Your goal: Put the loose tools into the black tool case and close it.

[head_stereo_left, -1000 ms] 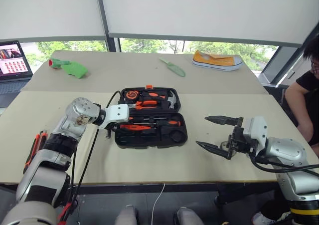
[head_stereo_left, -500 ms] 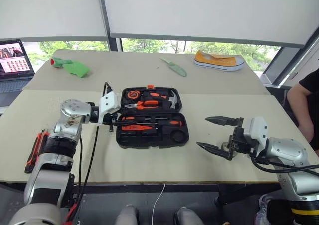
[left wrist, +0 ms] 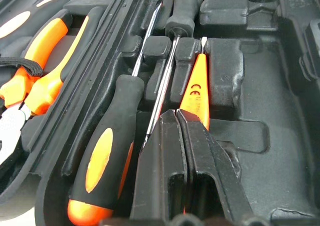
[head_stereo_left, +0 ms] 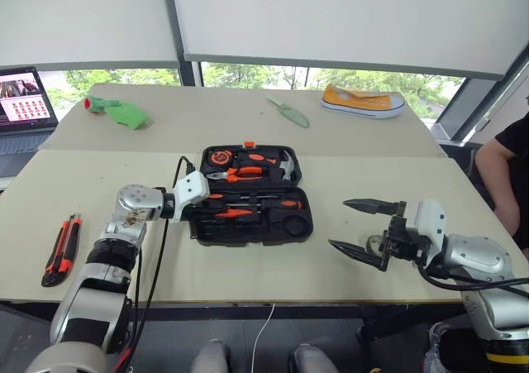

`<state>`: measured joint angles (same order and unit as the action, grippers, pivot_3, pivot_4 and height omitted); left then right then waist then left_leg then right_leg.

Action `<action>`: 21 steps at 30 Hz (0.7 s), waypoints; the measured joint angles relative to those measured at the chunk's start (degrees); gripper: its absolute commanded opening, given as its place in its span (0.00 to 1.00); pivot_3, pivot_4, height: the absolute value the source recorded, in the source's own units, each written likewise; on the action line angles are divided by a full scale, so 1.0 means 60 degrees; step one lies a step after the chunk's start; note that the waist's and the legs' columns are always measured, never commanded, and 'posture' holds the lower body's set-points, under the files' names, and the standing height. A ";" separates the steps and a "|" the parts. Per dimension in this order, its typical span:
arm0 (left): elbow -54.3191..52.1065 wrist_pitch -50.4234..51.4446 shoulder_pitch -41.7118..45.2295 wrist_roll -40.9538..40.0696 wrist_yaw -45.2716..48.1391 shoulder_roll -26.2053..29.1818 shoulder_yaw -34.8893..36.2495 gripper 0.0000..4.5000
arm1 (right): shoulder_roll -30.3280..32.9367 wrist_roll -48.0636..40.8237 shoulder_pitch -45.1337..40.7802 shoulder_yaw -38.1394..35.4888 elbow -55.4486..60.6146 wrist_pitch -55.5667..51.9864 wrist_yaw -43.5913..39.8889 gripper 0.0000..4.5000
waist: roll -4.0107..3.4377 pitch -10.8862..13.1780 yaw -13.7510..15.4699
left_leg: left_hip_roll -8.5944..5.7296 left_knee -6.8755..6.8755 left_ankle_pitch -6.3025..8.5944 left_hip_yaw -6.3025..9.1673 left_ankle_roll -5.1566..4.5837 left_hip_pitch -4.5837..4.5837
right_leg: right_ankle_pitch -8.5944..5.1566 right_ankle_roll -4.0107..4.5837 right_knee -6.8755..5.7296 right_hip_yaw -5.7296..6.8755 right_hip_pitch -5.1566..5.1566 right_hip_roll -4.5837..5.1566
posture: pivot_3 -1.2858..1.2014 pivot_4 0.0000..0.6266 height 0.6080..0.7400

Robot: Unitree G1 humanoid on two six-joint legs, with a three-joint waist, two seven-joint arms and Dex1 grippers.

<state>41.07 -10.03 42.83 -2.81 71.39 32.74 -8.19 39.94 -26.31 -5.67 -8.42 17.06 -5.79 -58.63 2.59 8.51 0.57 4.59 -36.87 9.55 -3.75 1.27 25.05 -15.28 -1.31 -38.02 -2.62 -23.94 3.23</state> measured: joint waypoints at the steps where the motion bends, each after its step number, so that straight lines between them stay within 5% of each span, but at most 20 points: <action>1: 0.0000 -0.0023 -0.0012 0.0017 -0.0018 -0.0011 -0.0016 0.02 | 0.0000 -0.0001 0.0020 -0.0024 0.0026 0.0000 0.0005 1.00 | -0.0002 -0.0001 -0.0001 | 0.0000 0.0000 0.0000 0.0000 0.0000 -0.0004 | 0.0000 0.0000 0.0000 0.0000 0.0004 0.0000 | 0.52 0.24 1.00; 7: -0.0160 -0.0226 -0.0300 -0.0154 -0.0174 -0.0036 0.0271 0.02 | -0.0002 -0.0001 0.0038 -0.0037 0.0043 0.0000 0.0025 1.00 | -0.0017 -0.0010 -0.0004 | 0.0000 0.0001 0.0000 0.0000 0.0000 -0.0033 | -0.0001 -0.0001 0.0002 -0.0001 0.0035 0.0001 | 0.52 0.24 1.00; 11: -0.1467 0.0202 -0.1670 -0.1678 -0.0268 -0.0126 0.1619 0.24 | -0.0247 -0.0032 -0.0055 -0.0040 0.0045 0.0016 0.0130 1.00 | -0.0012 -0.0006 -0.0133 | 0.0011 0.0005 0.0001 0.0000 0.0000 -0.0028 | 0.0000 0.0001 0.0004 0.0000 0.0025 -0.0002 | 0.52 0.24 1.00; 16: -0.4870 0.0861 -0.5382 -0.3266 -0.1656 0.0910 0.4939 0.63 | -0.0908 -0.0234 0.0026 0.0053 -0.0120 0.0448 0.0099 1.00 | -0.0014 -0.0002 -0.0423 | 0.0027 0.0040 0.0002 0.0001 0.0000 -0.0025 | 0.0007 0.0015 -0.0005 -0.0005 -0.0002 -0.0008 | 0.52 0.24 1.00; 21: -0.7611 0.2408 -0.8826 -0.4130 -0.3452 0.0403 0.7181 0.97 | -0.1531 -0.1090 -0.0011 0.0226 -0.0081 0.0643 -0.0484 1.00 | -0.0011 0.0006 -0.0271 | 0.0025 0.0035 0.0002 -0.0022 0.0003 -0.0041 | 0.0005 0.0012 0.0015 0.0018 0.0018 0.0029 | 0.52 0.24 1.00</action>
<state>-4.60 4.42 -10.12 -27.59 50.68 35.16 34.90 30.75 -32.85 -5.73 -7.07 16.58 -1.93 -61.53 2.53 8.54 -1.06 4.74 -36.66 9.56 -3.88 1.29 24.80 -15.25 -1.24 -37.93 -2.52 -23.83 3.40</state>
